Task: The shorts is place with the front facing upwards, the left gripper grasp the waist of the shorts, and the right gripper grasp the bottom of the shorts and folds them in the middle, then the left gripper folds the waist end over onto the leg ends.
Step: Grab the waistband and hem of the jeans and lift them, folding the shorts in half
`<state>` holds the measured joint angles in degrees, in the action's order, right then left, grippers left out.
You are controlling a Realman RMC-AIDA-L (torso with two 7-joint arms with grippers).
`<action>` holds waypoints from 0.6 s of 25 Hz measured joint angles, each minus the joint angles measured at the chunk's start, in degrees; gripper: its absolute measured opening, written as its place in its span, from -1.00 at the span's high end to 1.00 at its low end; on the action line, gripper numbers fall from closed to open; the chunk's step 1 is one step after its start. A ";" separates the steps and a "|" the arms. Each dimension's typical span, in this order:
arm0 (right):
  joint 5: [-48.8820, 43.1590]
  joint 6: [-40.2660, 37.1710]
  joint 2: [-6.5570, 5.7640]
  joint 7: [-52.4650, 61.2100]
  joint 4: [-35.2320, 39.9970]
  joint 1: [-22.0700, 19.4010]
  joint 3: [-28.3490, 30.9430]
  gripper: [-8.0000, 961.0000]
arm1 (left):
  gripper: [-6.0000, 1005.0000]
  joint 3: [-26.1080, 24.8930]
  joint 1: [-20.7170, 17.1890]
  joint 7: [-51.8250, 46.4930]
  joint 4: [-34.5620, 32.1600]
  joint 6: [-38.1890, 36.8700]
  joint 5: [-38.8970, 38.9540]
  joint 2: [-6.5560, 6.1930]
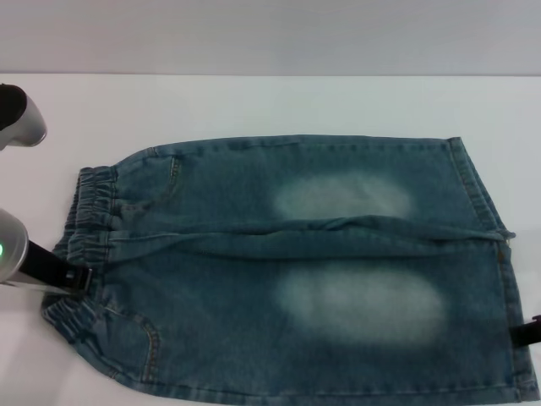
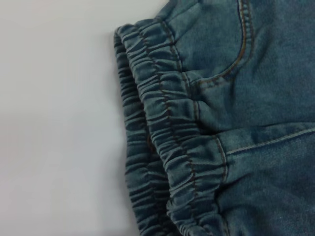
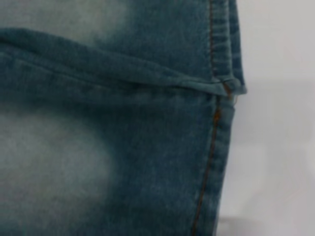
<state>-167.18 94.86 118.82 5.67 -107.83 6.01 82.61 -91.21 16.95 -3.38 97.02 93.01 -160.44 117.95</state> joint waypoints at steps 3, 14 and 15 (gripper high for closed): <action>0.00 0.07 -0.04 0.43 -0.10 -0.15 -1.04 -0.69 | 0.93 0.06 0.03 0.27 -0.26 -0.16 0.09 0.04; 0.01 -0.06 0.04 1.30 -1.26 -0.48 -2.29 -0.68 | 0.93 0.26 0.11 0.40 -0.69 -0.79 0.32 0.09; 0.01 0.01 0.00 1.39 -1.17 -0.49 -2.35 -0.68 | 0.93 0.26 0.11 0.40 -0.70 -0.78 0.32 0.08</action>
<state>-167.16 94.87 118.82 7.06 -109.00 5.52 80.26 -90.95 17.05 -2.98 96.32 92.23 -160.12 118.04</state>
